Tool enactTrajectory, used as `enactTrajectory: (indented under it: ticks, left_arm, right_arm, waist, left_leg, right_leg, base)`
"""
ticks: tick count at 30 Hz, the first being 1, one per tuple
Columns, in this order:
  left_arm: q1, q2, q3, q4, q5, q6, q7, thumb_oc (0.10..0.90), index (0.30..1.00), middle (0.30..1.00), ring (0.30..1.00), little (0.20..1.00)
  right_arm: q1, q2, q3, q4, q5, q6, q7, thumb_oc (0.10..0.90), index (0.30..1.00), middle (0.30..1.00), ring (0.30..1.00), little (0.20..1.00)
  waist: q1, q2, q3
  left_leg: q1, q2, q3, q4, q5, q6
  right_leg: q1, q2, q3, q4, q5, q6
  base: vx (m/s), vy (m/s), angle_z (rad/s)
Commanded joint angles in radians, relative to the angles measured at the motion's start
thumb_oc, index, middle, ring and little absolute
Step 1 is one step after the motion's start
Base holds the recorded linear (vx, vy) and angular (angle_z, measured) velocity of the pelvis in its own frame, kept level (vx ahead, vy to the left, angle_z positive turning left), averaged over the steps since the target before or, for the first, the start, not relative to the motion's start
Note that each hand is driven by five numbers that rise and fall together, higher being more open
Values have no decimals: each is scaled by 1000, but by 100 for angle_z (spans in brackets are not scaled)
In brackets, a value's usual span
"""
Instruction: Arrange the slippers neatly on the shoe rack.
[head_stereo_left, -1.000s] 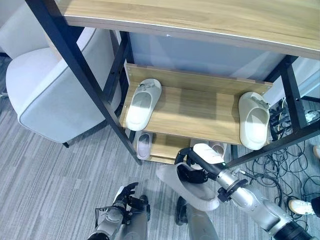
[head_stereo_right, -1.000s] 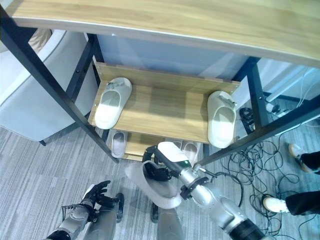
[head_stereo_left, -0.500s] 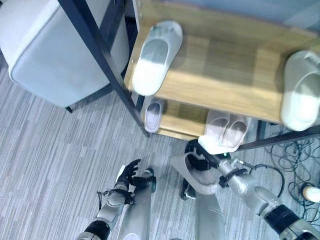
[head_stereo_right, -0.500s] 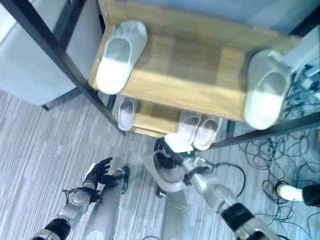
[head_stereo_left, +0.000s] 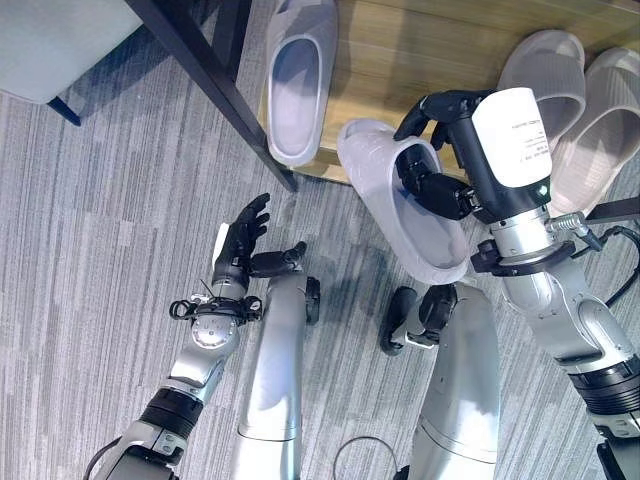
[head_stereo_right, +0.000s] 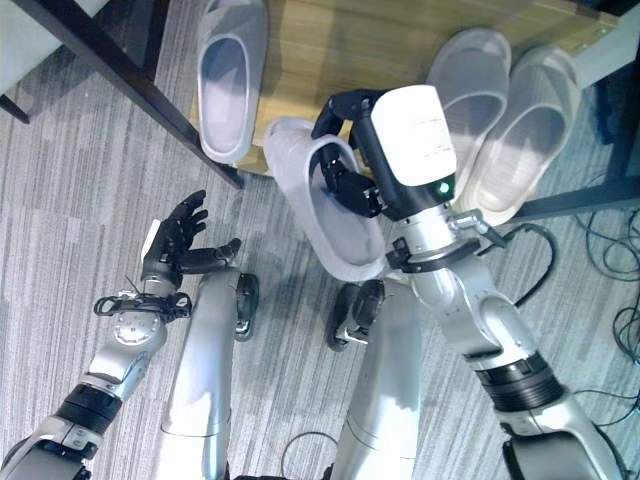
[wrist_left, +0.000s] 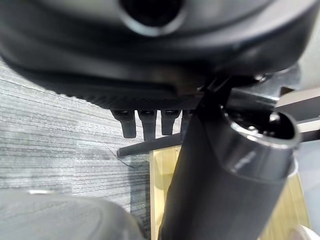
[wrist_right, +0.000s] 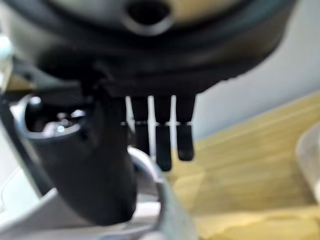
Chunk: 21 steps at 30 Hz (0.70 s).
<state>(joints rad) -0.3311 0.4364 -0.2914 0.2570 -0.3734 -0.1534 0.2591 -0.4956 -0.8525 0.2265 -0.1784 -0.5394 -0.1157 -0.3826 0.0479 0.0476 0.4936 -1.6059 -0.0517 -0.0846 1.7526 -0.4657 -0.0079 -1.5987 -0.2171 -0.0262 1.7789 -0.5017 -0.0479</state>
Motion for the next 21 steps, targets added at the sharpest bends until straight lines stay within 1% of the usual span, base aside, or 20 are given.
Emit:
enactTrajectory:
  ticks: [1, 2, 3, 4, 5, 6, 7, 8, 11, 12, 13, 15, 17, 18, 19, 21]
  left_arm:
    - [71, 4, -76, -82, -21, -45, 33, 800, 900, 900, 900, 900]
    - [71, 4, -74, -83, -21, -44, 33, 800, 900, 900, 900, 900]
    - [73, 10, -83, -96, -26, -46, 30, 800, 900, 900, 900, 900]
    - [82, 19, -99, -110, -37, -46, 24, 800, 900, 900, 900, 900]
    - [89, 27, -106, -119, -46, -51, 21, 800, 900, 900, 900, 900]
    - [90, 26, -104, -119, -46, -51, 21, 800, 900, 900, 900, 900]
    - [95, 33, -123, -130, -69, -53, 13, 800, 900, 900, 900, 900]
    - [101, 37, -125, -135, -79, -53, 11, 800, 900, 900, 900, 900]
    - [120, 59, -138, -164, -94, -55, 6, 800, 900, 900, 900, 900]
    - [121, 57, -136, -165, -94, -54, 6, 800, 900, 900, 900, 900]
    - [125, 64, -144, -174, -96, -56, 7, 800, 900, 900, 900, 900]
    - [137, 85, -147, -203, -111, -64, 10, 800, 900, 900, 900, 900]
    - [151, 99, -153, -213, -122, -65, 4, 800, 900, 900, 900, 900]
    - [151, 98, -151, -213, -122, -65, 4, 800, 900, 900, 900, 900]
    - [152, 108, -153, -221, -131, -67, -4, 800, 900, 900, 900, 900]
    - [137, 120, -153, -236, -134, -72, -5, 800, 900, 900, 900, 900]
  right_arm:
    - [-254, -88, -55, -203, 66, -41, -124, 400, 300, 300, 300, 300]
    - [-259, -88, -51, -200, 66, -41, -125, 400, 300, 300, 300, 300]
    - [-297, -96, -30, -203, 81, -42, -129, 400, 300, 300, 300, 300]
    - [-346, -99, 5, -196, 103, -45, -137, 400, 300, 300, 300, 300]
    - [-372, -109, 21, -194, 109, -42, -139, 400, 300, 300, 300, 300]
    - [-377, -109, 27, -191, 110, -42, -140, 400, 300, 300, 300, 300]
    - [-433, -132, 63, -177, 117, -34, -132, 400, 300, 300, 300, 300]
    - [-450, -148, 80, -169, 116, -29, -129, 400, 300, 300, 300, 300]
    - [-511, -200, 136, -136, 128, -18, -125, 400, 300, 300, 300, 300]
    - [-518, -199, 144, -132, 129, -19, -126, 400, 300, 300, 300, 300]
    - [-529, -211, 161, -112, 127, -12, -131, 400, 300, 300, 300, 300]
    - [-586, -239, 228, -61, 127, 1, -134, 400, 300, 300, 300, 300]
    - [-643, -253, 284, -17, 123, 16, -132, 400, 300, 300, 300, 300]
    - [-649, -252, 290, -14, 124, 15, -133, 400, 300, 300, 300, 300]
    - [-682, -263, 321, 6, 121, 23, -132, 400, 300, 300, 300, 300]
    - [-719, -270, 345, 42, 123, 33, -138, 400, 300, 300, 300, 300]
  waist:
    - [9, -9, 25]
    - [8, -10, 25]
    - [12, -11, 26]
    - [18, -13, 26]
    - [24, -14, 26]
    - [23, -15, 26]
    - [32, -20, 26]
    - [35, -23, 26]
    - [45, -32, 26]
    - [45, -33, 26]
    - [50, -34, 26]
    - [58, -31, 26]
    - [69, -27, 26]
    - [69, -26, 26]
    - [74, -24, 26]
    - [84, -28, 26]
  left_leg:
    - [36, -15, 41, 22, -78, 55]
    - [36, -14, 43, 23, -78, 55]
    - [36, -11, 43, 48, -97, 58]
    - [36, -6, 43, 89, -125, 61]
    - [36, -5, 44, 111, -141, 66]
    - [36, -3, 45, 113, -144, 66]
    - [36, -5, 40, 160, -171, 63]
    - [36, -4, 37, 177, -183, 64]
    - [36, 1, 37, 233, -222, 62]
    - [36, 3, 39, 234, -224, 63]
    - [36, 3, 35, 255, -242, 63]
    - [36, 13, 30, 304, -275, 69]
    - [36, 22, 21, 351, -305, 73]
    - [36, 24, 21, 352, -306, 73]
    - [36, 28, 18, 376, -319, 72]
    - [36, 30, 12, 410, -336, 68]
  right_leg:
    - [81, 40, 13, 97, -148, -61]
    - [80, 40, 14, 98, -148, -62]
    - [72, 47, 23, 133, -156, -57]
    - [66, 58, 41, 174, -166, -61]
    - [60, 59, 45, 199, -166, -57]
    - [59, 61, 47, 202, -167, -56]
    - [53, 69, 64, 257, -182, -60]
    - [47, 73, 73, 283, -184, -58]
    - [35, 81, 94, 350, -209, -72]
    - [33, 83, 97, 352, -210, -73]
    - [32, 84, 99, 372, -222, -80]
    - [29, 93, 103, 409, -229, -80]
    - [29, 94, 92, 432, -235, -71]
    - [29, 95, 91, 432, -237, -72]
    - [29, 94, 83, 441, -241, -65]
    - [29, 84, 66, 459, -249, -59]
  base:
    - [53, 12, -7]
    - [76, 25, -22]
    - [70, 24, -27]
    - [82, 36, -27]
    - [52, 26, -21]
    - [55, 2, -18]
    - [52, -4, -21]
    - [53, -3, -14]
    - [18, -9, -8]
    - [7, -9, -13]
    - [6, 8, -15]
    - [17, 44, -14]
    - [21, 84, -22]
    - [16, 97, -33]
    - [8, 55, -33]
    - [7, 68, -18]
